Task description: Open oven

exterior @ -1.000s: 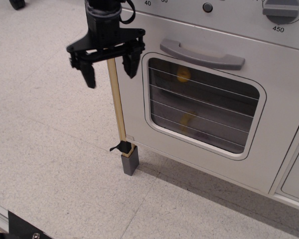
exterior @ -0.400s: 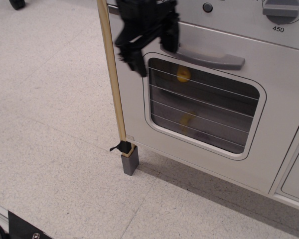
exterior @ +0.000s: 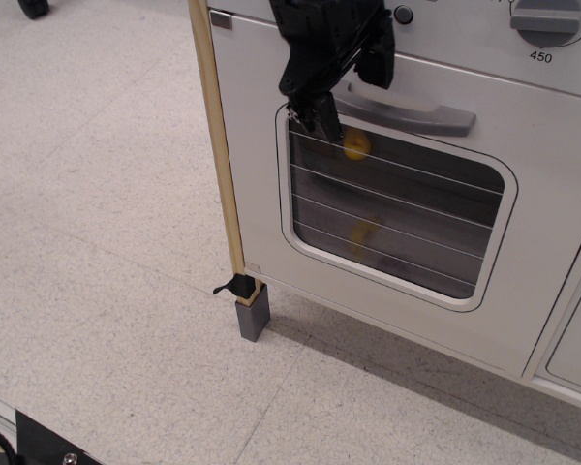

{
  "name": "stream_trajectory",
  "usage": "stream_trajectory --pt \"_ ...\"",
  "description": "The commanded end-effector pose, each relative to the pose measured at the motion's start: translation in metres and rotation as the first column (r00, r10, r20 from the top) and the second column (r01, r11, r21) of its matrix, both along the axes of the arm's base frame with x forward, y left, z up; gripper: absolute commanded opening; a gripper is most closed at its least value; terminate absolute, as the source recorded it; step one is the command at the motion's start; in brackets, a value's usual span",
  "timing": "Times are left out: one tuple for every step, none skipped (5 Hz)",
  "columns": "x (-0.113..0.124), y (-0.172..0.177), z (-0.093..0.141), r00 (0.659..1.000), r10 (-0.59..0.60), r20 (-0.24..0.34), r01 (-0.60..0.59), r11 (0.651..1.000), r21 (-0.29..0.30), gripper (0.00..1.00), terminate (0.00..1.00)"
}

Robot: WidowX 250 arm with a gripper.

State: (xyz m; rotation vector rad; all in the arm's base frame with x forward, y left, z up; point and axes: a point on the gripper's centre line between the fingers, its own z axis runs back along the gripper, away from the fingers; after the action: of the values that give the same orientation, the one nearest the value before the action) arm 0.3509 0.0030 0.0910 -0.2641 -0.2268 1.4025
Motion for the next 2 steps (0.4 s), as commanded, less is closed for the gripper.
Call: stream_trajectory --pt "0.0202 0.0096 0.0014 0.997 0.064 0.045 -0.062 0.998 -0.028 1.00 0.00" --pt "0.0168 0.0117 -0.0058 0.996 0.070 0.049 -0.068 0.997 -0.027 1.00 0.00"
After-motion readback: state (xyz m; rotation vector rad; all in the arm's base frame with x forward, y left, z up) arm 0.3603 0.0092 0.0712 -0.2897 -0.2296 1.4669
